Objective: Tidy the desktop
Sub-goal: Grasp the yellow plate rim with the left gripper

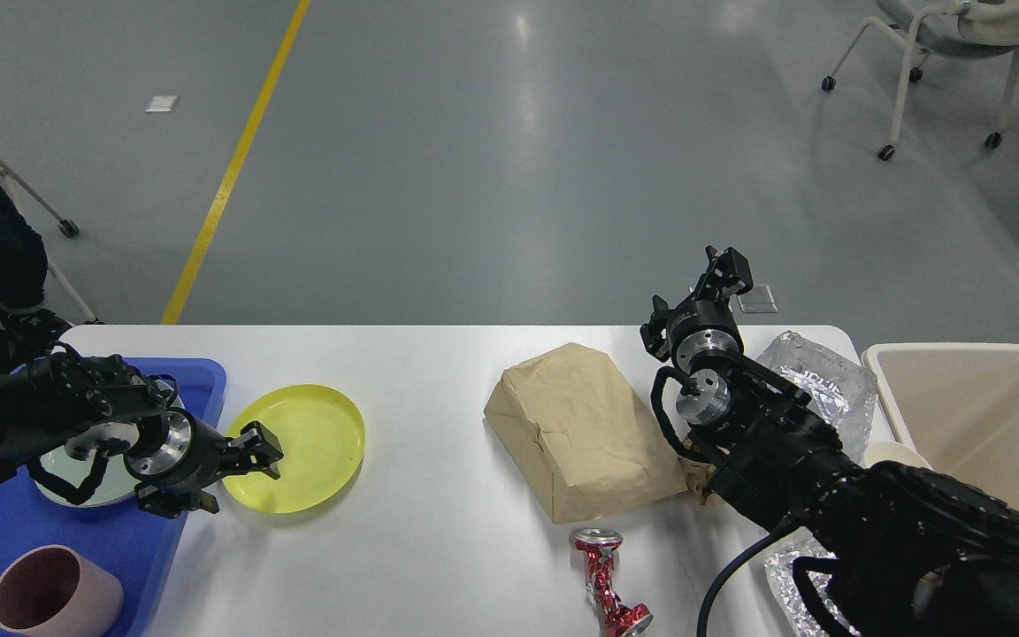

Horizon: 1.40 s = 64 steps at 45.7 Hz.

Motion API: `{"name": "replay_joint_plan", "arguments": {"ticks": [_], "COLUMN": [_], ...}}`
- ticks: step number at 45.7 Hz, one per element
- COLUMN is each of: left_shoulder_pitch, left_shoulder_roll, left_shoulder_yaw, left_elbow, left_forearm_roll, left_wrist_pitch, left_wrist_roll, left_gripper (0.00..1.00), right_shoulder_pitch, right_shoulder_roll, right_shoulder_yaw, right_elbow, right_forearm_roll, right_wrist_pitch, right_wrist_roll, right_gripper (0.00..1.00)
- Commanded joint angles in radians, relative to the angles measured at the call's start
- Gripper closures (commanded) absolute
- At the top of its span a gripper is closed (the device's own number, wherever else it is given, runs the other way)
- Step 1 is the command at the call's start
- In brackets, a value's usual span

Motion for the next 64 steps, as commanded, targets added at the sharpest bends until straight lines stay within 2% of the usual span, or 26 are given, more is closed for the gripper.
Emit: {"name": "replay_joint_plan", "arguments": {"ticks": [1, 22, 31, 41, 48, 54, 61, 64], "left_shoulder_pitch": [0.006, 0.038, 0.046, 0.051, 0.052, 0.054, 0.052, 0.052], "left_shoulder_roll": [-0.002, -0.016, -0.019, -0.019, -0.020, -0.034, -0.034, -0.036], "left_shoulder_yaw": [0.000, -0.017, -0.013, -0.010, -0.010, -0.008, -0.014, -0.017], "left_elbow": [0.003, 0.021, 0.023, 0.023, 0.023, 0.023, 0.021, 0.021], "left_forearm_roll": [-0.002, -0.002, -0.002, -0.002, 0.000, 0.001, 0.001, 0.001], "left_wrist_pitch": [0.000, 0.014, 0.017, 0.015, 0.015, 0.003, 0.000, -0.001], "left_wrist_roll": [0.002, 0.002, 0.002, 0.003, 0.003, 0.006, 0.067, 0.077], "left_gripper": [0.21, 0.28, 0.36, 0.55, 0.61, 0.74, 0.87, 0.89], "right_shoulder_pitch": [0.000, 0.000, 0.000, 0.000, 0.000, 0.000, 0.000, 0.000], "right_shoulder_roll": [0.000, 0.000, 0.000, 0.000, 0.001, 0.000, 0.001, 0.000], "right_shoulder_yaw": [0.000, 0.000, 0.000, 0.000, 0.000, 0.000, 0.000, 0.000], "right_elbow": [0.000, 0.000, 0.000, 0.000, 0.000, 0.000, 0.000, 0.000], "right_forearm_roll": [0.000, 0.000, 0.000, 0.000, 0.000, 0.000, 0.000, 0.000], "right_wrist_pitch": [0.000, 0.000, 0.000, 0.000, 0.000, 0.000, 0.000, 0.000], "right_wrist_roll": [0.000, 0.000, 0.000, 0.000, 0.000, 0.000, 0.000, 0.000], "right_gripper": [0.00, 0.00, 0.00, 0.00, 0.00, 0.00, 0.00, 0.00]}}
